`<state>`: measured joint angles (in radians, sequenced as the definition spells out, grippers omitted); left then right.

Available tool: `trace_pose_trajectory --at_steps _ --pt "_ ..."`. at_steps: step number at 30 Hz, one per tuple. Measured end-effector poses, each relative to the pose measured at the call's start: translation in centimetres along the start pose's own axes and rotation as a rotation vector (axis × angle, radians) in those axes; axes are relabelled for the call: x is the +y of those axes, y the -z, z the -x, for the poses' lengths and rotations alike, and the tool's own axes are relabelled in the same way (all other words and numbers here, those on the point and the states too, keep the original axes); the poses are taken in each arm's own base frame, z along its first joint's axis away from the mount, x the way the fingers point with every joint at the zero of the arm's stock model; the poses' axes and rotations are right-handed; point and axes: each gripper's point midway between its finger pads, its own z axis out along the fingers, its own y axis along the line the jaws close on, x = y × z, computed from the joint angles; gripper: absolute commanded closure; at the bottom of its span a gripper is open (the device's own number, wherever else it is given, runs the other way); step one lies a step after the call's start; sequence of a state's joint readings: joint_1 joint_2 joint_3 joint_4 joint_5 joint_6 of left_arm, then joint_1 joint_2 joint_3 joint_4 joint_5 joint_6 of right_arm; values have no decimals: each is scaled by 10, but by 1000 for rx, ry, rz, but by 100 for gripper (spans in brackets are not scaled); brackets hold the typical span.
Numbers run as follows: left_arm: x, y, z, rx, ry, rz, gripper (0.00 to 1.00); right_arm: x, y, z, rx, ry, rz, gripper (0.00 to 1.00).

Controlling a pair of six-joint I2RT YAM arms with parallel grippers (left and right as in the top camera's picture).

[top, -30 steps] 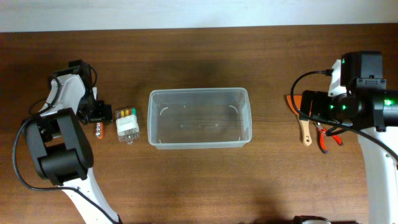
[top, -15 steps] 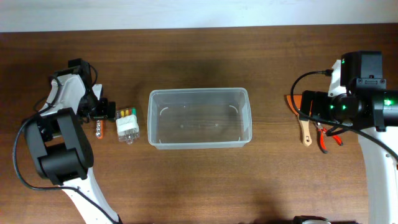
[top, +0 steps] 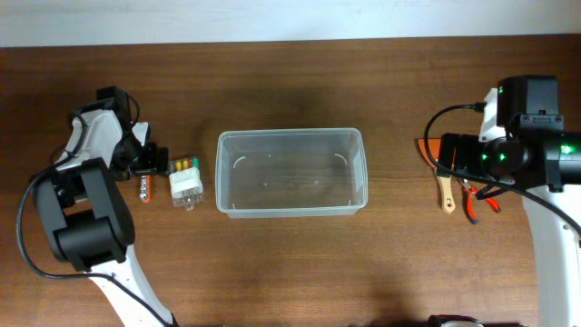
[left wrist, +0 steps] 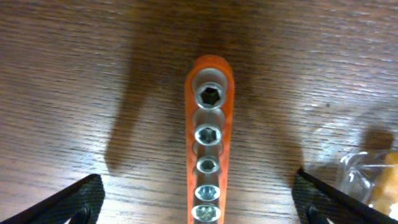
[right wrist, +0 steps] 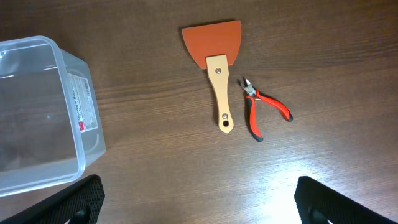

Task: Pack container
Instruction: 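Release the container and grasp the orange socket strip with left gripper, then lift the orange socket strip and drop it into the container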

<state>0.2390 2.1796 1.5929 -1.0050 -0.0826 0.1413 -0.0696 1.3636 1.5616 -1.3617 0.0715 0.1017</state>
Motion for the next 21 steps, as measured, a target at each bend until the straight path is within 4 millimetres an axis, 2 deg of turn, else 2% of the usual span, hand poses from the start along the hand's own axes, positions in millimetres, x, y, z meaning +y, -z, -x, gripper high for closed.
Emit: trace_pose_trajectory --at_steps 2,4,8,10,11,13,14,20,21 --pt "-2 -1 0 -10 4 -13 27 0 0 0 0 0 0 1" --pt "-5 -2 -1 -17 -3 -26 36 0 0 0 0 0 0 1" --pt "-7 -3 -2 -22 0 -35 41 0 0 0 0 1 0 1" --pt "-8 -3 -2 -24 1 -41 55 0 0 0 0 0 0 1" --pt "-9 -3 -3 -23 -3 -45 65 0 0 0 0 0 0 1" --pt "-10 -3 -3 -22 0 -48 73 0 0 0 0 0 0 1" --pt "-10 -3 -4 -21 -3 -47 75 0 0 0 0 0 0 1" --pt "-11 -3 -4 -19 -6 -48 78 0 0 0 0 0 0 1" --pt "-11 -3 -4 -19 -6 -48 81 0 0 0 0 -1 0 1"
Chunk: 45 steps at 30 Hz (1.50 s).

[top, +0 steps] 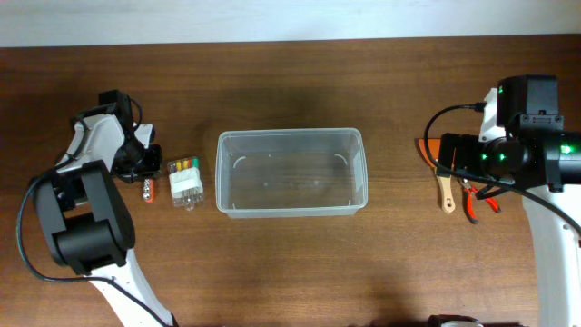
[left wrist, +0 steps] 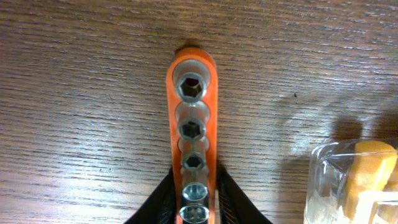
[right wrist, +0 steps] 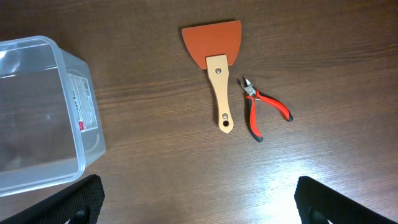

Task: Pack container
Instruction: 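Lift the orange socket strip and drop it into the container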

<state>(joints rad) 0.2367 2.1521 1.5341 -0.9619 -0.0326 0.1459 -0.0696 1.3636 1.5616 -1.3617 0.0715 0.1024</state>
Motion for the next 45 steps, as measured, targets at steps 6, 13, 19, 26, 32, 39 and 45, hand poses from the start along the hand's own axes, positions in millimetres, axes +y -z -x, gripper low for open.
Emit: trace_pose_trajectory --at_steps 6,13,19,26,32,39,45 --pt "0 0 0 0 0 1 91 0 0 0 0 1 0 1" --pt "0 0 0 0 0 1 98 0 0 0 0 2 0 1" --pt "2 2 -6 36 4 8 98 0 0 0 0 1 0 1" --pt "5 43 7 52 8 7 98 0 0 0 0 1 0 1" --pt "-7 142 51 -198 -40 7 98 0 0 0 0 1 0 1" --pt "-139 226 40 -397 -514 -75 98 0 0 2 -6 0 1 1" --pt "-247 219 6 -386 -970 -124 98 0 0 2 -7 1 1 1"
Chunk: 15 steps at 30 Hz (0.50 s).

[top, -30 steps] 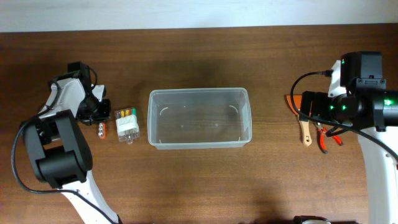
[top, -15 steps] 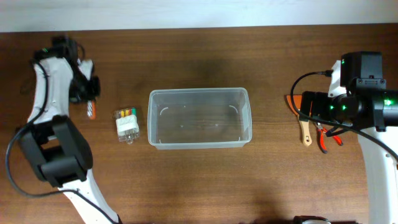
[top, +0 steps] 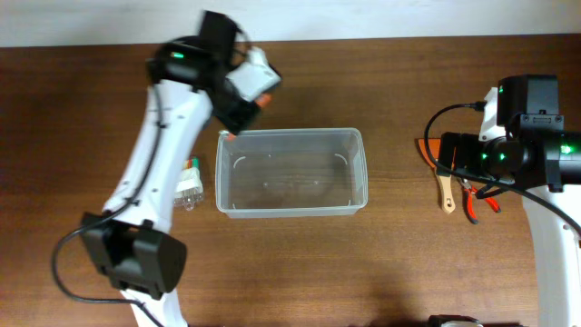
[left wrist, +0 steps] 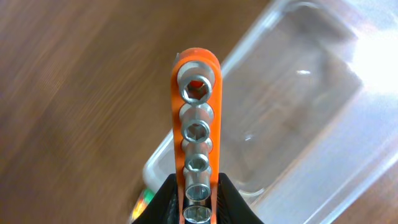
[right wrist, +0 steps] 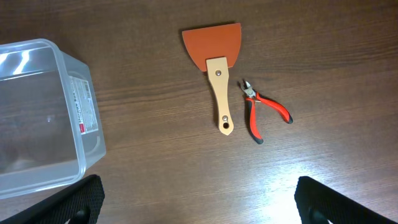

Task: Pack container
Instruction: 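Lift the orange socket strip and drop it into the container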

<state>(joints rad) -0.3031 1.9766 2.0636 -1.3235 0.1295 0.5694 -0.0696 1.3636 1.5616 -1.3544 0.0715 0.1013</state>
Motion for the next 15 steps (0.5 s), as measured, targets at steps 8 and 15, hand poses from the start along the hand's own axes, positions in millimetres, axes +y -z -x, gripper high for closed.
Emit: trace_pose_trajectory --at_steps 8,15 --pt "-58 -55 18 86 -214 -111 98 0 0 0 0 0 0 1" --pt "-88 -112 0 232 -261 -215 98 0 0 0 0 0 0 1"
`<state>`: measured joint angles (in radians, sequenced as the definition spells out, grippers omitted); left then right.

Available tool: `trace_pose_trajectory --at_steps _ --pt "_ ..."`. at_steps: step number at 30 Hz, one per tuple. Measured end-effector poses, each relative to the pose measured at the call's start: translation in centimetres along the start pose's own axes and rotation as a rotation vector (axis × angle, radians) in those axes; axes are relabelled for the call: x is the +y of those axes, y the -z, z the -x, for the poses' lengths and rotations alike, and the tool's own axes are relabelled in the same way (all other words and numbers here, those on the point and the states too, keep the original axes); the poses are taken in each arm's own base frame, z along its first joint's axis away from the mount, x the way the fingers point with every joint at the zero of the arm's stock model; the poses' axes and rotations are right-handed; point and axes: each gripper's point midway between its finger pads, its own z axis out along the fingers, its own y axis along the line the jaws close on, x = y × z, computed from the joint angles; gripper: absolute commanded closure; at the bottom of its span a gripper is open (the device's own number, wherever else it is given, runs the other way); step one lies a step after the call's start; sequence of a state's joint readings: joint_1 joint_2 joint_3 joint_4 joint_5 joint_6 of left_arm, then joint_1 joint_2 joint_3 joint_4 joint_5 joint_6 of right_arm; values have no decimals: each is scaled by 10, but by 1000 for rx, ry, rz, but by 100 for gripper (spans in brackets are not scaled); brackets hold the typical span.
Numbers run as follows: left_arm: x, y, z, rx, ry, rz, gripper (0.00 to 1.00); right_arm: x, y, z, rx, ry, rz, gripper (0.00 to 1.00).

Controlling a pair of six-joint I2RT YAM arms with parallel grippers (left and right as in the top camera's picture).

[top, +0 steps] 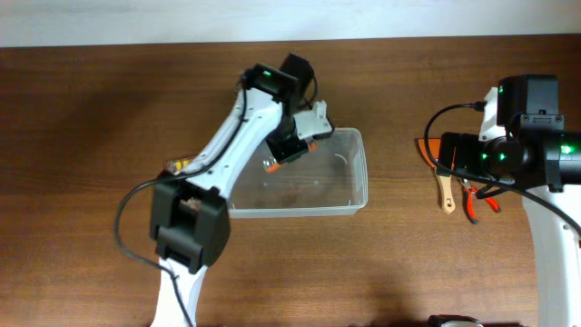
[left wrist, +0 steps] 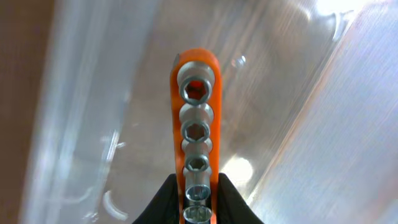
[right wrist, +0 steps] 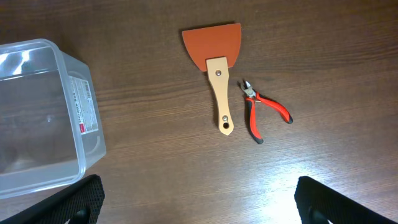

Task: Pack container
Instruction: 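Lift the orange socket strip and drop it into the container, then move the left gripper to the clear handle pack and grasp it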

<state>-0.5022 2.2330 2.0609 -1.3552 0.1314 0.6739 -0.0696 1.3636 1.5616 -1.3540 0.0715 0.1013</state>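
Note:
An orange rail of steel sockets [left wrist: 198, 134] hangs inside the clear plastic container [top: 356, 173], near its left half. My left gripper [left wrist: 198, 208] is shut on the rail's lower end; in the overhead view the rail's orange tip [top: 270, 166] shows below the wrist. An orange scraper with a wooden handle [right wrist: 217, 71] and red-handled cutters [right wrist: 264, 112] lie on the table right of the container. My right gripper [right wrist: 198, 205] is open above bare wood near them, holding nothing.
A small clear box with coloured pieces [top: 179, 164] peeks out left of the left arm. The container's labelled end wall [right wrist: 84, 112] faces the right arm. The wooden table [top: 436, 263] extends past both arms.
My left gripper, still shut on the socket rail, has moved from above the container's back left corner to inside the container. The right arm has not moved.
My left gripper stood open over the socket rail on the table at far left. Then it was shut on the rail there. Later it held the rail aloft by the container's back left corner, and now holds it within the container. The right arm stayed still throughout.

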Motion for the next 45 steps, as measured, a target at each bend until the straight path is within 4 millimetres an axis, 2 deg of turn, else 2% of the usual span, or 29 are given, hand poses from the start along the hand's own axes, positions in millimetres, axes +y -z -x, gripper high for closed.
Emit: trace_pose_trajectory --at_steps 2,4,8,9,10,13,21,22,25,29,31,32,34,35,37,38,39,41,42,43,45 --pt "-1 -15 -4 35 4 -28 98 0 0 0 0 0 0 1" --pt "-1 -26 -6 57 8 -45 88 0 0 0 0 0 0 1" --pt "-1 -43 -10 88 15 -70 59 0 0 0 0 0 0 1" --pt "-1 -46 -11 94 13 -75 47 0 0 0 0 1 0 1" --pt "-1 -48 -11 98 10 -78 40 0 0 0 0 0 0 1" --pt "-1 -48 -12 99 6 -79 33 0 0 0 0 0 0 1" --pt "2 -40 -18 127 45 -41 26 0 0 0 0 0 0 1" --pt "5 -33 -19 130 56 -15 1 0 0 0 0 0 0 1" --pt "17 19 -20 85 97 130 1 0 0 0 0 0 0 1" --pt "30 124 -34 -87 208 333 1 0 0 0 0 0 0 1" --pt "43 185 -64 -191 335 441 1 0 0 0 0 0 0 1" --pt "50 205 -82 -220 408 477 1 0 0 0 0 0 0 1" --pt "67 234 -130 -254 611 537 1 0 0 0 0 0 0 1" --pt "75 239 -149 -253 693 550 1 0 0 0 0 0 0 1" --pt "91 237 -185 -237 862 558 1 0 0 0 0 0 0 1" --pt "99 228 -200 -219 933 543 1 0 0 0 0 -1 0 1" --pt "108 209 -217 -188 1013 505 1 0 0 0 0 0 0 1" --pt "118 177 -230 -147 1085 438 1 0 0 0 0 0 0 1" --pt "123 153 -236 -115 1119 391 1 0 0 0 0 0 0 1" --pt "124 146 -237 -103 1127 375 1 0 0 0 0 0 0 1" --pt "127 112 -239 -59 1150 317 1 0 0 0 0 0 0 1"
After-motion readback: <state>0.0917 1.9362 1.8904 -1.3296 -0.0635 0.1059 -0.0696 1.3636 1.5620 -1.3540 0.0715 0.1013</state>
